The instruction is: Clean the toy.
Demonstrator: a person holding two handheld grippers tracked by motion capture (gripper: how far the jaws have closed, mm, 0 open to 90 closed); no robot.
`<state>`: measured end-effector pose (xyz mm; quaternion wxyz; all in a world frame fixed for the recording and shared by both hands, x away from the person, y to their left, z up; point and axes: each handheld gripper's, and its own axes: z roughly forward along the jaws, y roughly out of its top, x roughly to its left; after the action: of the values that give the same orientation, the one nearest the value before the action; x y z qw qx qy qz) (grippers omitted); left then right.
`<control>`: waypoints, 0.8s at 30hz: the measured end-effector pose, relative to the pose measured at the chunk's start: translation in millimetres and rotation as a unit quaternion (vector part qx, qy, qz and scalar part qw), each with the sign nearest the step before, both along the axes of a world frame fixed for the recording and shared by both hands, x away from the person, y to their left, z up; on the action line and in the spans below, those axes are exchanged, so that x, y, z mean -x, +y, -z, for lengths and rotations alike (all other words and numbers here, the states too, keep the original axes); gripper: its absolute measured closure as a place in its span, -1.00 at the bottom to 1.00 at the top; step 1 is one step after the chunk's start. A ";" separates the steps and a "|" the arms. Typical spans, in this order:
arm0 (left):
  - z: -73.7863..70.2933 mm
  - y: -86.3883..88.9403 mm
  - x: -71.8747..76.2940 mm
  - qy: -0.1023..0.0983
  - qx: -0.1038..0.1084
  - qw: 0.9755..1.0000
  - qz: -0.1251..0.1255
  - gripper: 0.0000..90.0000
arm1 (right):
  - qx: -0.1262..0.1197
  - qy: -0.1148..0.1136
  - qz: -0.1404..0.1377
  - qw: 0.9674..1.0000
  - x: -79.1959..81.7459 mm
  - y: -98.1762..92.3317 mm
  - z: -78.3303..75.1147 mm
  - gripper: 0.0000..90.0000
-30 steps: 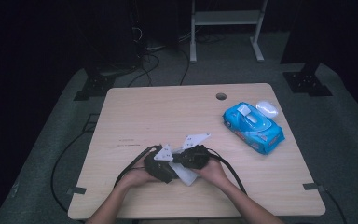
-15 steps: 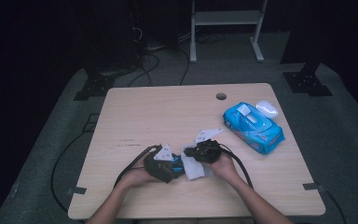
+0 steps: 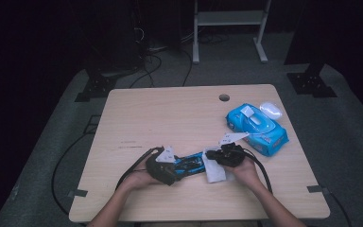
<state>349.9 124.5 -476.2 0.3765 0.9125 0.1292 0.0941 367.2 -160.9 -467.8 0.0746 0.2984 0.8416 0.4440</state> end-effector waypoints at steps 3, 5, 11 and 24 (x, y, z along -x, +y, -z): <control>0.1 0.2 -0.2 0.001 0.000 1.000 0.000 -0.48 | 0.000 0.005 -0.002 1.000 5.4 -5.0 0.3 0.89; 0.1 0.4 -0.6 0.002 0.000 1.000 0.001 -0.48 | -0.001 0.008 -0.005 1.000 9.2 -7.5 1.1 0.89; 0.5 0.2 -0.6 0.003 0.003 1.000 -0.001 -0.48 | -0.017 0.015 -0.023 0.999 14.7 -3.4 -0.6 0.89; 0.8 0.5 -0.9 0.006 0.004 1.000 -0.002 -0.48 | -0.004 0.002 -0.011 1.000 -8.3 10.8 -0.5 0.89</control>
<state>350.8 125.0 -477.0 0.3793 0.9113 0.1334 0.0890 375.5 -150.1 -467.3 0.0672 0.2901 0.8433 0.4473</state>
